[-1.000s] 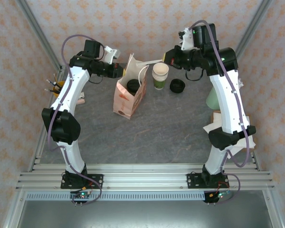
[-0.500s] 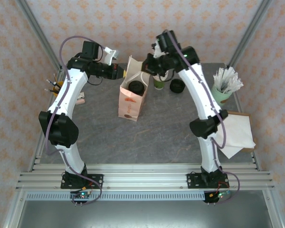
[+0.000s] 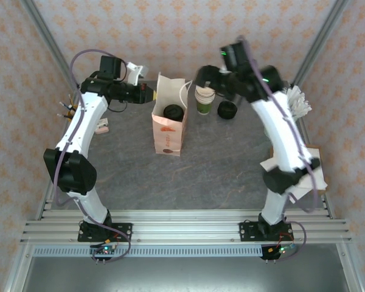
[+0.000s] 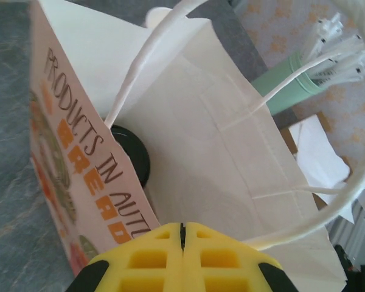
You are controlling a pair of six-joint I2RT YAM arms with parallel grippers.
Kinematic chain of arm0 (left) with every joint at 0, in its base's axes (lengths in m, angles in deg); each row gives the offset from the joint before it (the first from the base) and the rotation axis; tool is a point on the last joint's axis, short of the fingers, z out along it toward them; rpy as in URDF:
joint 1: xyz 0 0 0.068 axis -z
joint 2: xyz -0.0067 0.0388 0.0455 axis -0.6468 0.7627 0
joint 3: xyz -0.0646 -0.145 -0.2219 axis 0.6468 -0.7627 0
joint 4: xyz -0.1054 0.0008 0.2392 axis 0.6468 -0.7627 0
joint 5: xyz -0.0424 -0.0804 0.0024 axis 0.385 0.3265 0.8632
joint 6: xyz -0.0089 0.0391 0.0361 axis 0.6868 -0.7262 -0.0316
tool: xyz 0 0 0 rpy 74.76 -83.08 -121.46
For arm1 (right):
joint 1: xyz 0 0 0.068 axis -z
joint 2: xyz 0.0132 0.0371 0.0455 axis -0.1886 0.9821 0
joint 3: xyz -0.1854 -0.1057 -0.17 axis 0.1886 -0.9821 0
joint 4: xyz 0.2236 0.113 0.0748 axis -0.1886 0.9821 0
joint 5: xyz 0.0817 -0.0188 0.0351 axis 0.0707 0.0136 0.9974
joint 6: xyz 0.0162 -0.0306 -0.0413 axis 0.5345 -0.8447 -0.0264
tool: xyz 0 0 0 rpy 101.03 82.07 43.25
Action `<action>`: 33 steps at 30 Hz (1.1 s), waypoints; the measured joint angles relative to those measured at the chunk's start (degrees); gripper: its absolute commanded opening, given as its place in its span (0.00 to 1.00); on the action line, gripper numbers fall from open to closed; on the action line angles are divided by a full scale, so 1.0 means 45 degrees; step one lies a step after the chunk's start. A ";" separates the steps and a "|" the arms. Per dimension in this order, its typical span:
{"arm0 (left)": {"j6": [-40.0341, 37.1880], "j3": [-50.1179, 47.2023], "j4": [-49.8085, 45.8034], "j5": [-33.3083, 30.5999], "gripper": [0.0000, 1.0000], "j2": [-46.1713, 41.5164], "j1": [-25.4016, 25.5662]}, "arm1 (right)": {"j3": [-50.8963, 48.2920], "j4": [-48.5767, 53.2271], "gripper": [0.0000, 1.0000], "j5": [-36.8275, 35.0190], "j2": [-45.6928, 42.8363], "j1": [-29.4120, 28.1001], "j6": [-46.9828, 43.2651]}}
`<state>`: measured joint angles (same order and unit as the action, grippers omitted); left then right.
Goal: Pack the takeout coffee
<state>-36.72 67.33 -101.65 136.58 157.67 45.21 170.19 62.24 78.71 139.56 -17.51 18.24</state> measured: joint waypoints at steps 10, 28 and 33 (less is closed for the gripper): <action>0.1205 -0.1413 0.0457 -0.1336 0.57 -0.2642 -0.0612 | -1.3959 0.0651 0.99 -0.1651 -1.1200 0.6450 0.4274; 0.3410 -0.4911 0.2016 -0.5362 1.00 -0.5163 -0.0617 | -2.3567 -0.7169 0.82 -0.0743 -1.2560 0.6625 1.3692; 0.3366 -0.4911 0.2021 -0.5765 1.00 -0.5421 -0.0617 | -2.3712 -0.7295 0.43 -0.1593 -1.2667 0.6630 1.3721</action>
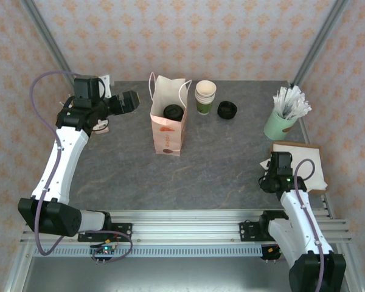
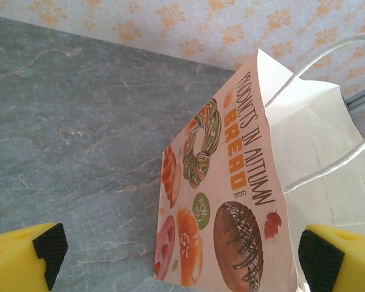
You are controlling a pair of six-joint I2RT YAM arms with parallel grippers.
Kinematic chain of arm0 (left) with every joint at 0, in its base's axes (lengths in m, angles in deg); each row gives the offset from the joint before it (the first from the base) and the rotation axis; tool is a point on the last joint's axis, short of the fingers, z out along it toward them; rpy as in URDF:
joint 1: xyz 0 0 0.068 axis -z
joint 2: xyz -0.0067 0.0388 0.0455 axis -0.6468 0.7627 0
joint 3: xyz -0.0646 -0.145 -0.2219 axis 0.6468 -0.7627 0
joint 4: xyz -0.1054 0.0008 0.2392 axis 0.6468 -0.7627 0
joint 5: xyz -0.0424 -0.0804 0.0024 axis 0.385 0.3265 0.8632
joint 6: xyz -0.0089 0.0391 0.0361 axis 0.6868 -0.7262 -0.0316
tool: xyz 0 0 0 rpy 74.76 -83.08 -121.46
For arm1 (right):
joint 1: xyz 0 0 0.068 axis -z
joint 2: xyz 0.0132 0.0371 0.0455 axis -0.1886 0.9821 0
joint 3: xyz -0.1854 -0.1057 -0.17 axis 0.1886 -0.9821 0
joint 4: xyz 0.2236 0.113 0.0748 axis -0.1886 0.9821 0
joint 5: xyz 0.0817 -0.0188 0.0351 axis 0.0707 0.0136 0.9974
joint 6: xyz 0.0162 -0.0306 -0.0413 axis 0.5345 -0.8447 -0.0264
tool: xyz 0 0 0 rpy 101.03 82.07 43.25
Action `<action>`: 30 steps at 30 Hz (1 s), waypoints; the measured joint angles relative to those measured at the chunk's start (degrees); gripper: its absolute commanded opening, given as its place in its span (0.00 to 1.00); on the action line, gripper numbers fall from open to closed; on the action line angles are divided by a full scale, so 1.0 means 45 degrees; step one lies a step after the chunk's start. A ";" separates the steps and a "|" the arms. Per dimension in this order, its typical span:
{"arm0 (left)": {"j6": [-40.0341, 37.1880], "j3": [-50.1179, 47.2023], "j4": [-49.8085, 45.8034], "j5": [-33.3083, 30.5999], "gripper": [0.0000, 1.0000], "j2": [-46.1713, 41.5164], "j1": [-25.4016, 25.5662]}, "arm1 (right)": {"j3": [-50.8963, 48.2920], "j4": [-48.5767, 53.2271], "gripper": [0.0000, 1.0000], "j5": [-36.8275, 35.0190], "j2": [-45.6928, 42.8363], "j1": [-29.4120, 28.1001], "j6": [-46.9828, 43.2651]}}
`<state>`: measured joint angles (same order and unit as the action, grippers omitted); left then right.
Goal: Pack the takeout coffee
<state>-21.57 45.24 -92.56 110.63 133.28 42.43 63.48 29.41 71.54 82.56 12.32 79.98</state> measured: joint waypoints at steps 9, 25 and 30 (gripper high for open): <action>-0.0107 0.0000 0.0000 -0.0316 1.00 -0.0019 0.0000 | 0.0884 0.1214 0.08 -0.0321 -0.0865 0.0000 -0.1049; -0.0423 -0.0330 0.0194 -0.0491 1.00 -0.0204 0.0000 | 0.0447 0.0510 0.93 0.0175 -0.0296 -0.0005 -0.0729; -0.0423 -0.0379 0.0219 -0.0491 1.00 -0.0209 0.0000 | -0.0005 -0.1263 0.89 -0.0005 0.1855 -0.0005 -0.0845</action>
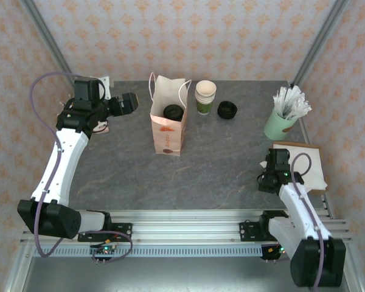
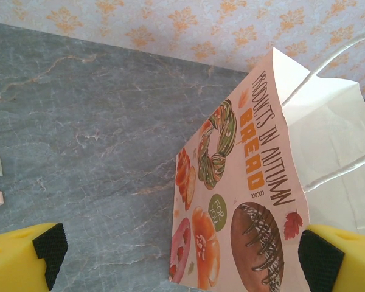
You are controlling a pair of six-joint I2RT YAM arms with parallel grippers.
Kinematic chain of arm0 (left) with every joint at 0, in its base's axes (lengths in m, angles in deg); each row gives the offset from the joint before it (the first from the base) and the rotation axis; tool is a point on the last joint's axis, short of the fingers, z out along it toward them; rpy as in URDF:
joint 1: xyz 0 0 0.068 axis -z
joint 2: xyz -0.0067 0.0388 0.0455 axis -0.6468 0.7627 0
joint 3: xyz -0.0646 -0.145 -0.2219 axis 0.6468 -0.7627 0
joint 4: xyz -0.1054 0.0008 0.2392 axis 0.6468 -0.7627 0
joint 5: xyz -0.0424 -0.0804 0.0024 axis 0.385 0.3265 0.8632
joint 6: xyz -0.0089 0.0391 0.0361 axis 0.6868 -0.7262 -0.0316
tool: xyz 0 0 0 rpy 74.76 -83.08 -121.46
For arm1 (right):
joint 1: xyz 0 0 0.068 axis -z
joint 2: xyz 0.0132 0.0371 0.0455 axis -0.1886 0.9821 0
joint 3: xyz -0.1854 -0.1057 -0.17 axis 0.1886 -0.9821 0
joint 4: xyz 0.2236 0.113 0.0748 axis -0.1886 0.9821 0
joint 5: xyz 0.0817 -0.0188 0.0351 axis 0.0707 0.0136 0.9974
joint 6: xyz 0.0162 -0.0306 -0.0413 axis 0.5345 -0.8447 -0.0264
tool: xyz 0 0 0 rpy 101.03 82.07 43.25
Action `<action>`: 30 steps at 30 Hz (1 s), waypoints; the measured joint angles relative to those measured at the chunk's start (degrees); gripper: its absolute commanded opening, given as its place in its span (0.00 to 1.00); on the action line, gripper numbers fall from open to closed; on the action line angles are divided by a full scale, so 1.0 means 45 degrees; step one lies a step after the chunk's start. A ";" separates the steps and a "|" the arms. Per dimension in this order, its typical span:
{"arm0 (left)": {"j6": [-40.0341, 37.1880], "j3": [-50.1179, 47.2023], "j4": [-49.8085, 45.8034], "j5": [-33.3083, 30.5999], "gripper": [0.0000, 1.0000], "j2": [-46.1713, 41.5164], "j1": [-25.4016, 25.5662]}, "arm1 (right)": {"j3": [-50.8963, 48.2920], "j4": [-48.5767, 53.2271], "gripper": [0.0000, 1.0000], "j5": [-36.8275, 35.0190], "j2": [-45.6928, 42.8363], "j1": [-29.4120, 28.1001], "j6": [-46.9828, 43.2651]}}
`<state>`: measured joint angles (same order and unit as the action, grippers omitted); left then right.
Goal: Pack the takeout coffee
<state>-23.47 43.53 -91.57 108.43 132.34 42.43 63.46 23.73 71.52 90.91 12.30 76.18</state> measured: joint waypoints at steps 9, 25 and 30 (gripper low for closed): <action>-0.0010 -0.0024 0.0000 -0.0092 1.00 -0.0005 0.0000 | 0.0058 -0.1268 0.32 -0.0670 0.1282 0.0005 -0.0884; -0.0355 0.0010 0.0296 0.0763 1.00 -0.0010 0.0000 | 0.3211 0.1928 0.00 -0.1175 -0.1423 -0.0126 -0.3643; -0.0665 0.0311 0.1525 0.2157 1.00 -0.0185 0.0000 | 0.9505 0.3021 0.00 -0.1700 0.1005 -0.2875 -0.7698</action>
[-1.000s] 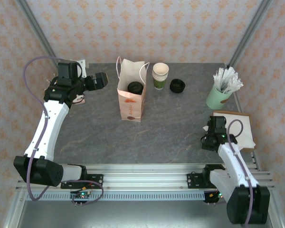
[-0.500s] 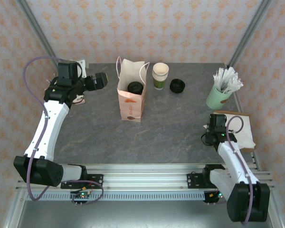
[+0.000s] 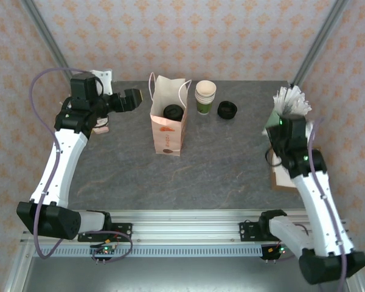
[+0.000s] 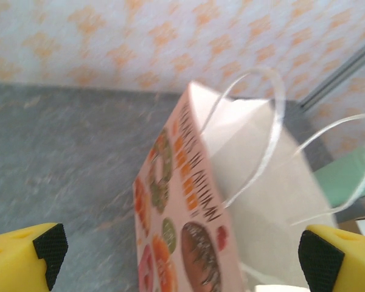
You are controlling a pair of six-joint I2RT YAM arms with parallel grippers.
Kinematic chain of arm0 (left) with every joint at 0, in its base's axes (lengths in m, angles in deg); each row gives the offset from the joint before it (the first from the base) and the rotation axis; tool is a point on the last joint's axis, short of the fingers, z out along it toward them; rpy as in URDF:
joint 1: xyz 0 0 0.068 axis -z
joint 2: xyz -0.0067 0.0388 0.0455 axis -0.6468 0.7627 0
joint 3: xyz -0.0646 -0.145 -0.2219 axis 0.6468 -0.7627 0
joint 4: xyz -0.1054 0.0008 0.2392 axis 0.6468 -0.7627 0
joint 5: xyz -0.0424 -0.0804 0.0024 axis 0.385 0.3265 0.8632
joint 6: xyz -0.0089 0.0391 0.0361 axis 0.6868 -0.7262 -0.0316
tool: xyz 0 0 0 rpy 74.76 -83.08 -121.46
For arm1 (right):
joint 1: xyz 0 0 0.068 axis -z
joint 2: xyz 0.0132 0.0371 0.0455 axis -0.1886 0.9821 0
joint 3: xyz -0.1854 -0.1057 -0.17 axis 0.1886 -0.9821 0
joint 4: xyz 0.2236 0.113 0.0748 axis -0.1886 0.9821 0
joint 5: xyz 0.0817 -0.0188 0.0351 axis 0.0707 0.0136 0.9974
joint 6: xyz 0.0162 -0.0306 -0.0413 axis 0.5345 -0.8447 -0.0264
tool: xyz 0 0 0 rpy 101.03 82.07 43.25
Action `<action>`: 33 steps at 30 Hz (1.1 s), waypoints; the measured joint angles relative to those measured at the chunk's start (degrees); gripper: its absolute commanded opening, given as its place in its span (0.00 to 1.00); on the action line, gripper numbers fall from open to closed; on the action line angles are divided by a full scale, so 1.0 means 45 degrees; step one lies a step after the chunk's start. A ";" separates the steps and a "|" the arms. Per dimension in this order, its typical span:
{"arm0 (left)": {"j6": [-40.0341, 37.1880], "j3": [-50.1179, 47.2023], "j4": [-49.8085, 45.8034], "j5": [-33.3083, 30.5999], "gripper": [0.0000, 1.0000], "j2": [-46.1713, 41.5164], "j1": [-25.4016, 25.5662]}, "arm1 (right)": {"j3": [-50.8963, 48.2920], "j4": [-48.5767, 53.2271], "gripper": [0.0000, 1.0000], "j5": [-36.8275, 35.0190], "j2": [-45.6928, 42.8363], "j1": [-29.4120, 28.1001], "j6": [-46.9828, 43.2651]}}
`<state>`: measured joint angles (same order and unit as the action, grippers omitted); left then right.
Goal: Pack the takeout coffee
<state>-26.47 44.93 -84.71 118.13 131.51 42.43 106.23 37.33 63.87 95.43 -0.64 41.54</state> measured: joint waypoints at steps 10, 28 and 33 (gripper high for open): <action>0.0282 0.2215 0.0763 -0.1171 1.00 0.0563 0.0024 | 1.4557 0.1705 0.00 0.0044 0.9607 -0.6183 -0.6853; 0.0685 0.1841 0.0675 0.0427 0.99 0.0811 0.0024 | 1.9516 0.0539 0.00 0.3589 1.3493 -0.7694 -0.8233; -0.3677 0.0238 0.2123 0.1569 0.99 -0.0952 0.0316 | 1.9312 0.0826 0.00 0.4449 1.2842 -0.7669 -0.8816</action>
<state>-43.01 46.00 -75.16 125.19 127.22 43.85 193.14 41.04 83.89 153.22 -35.15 1.86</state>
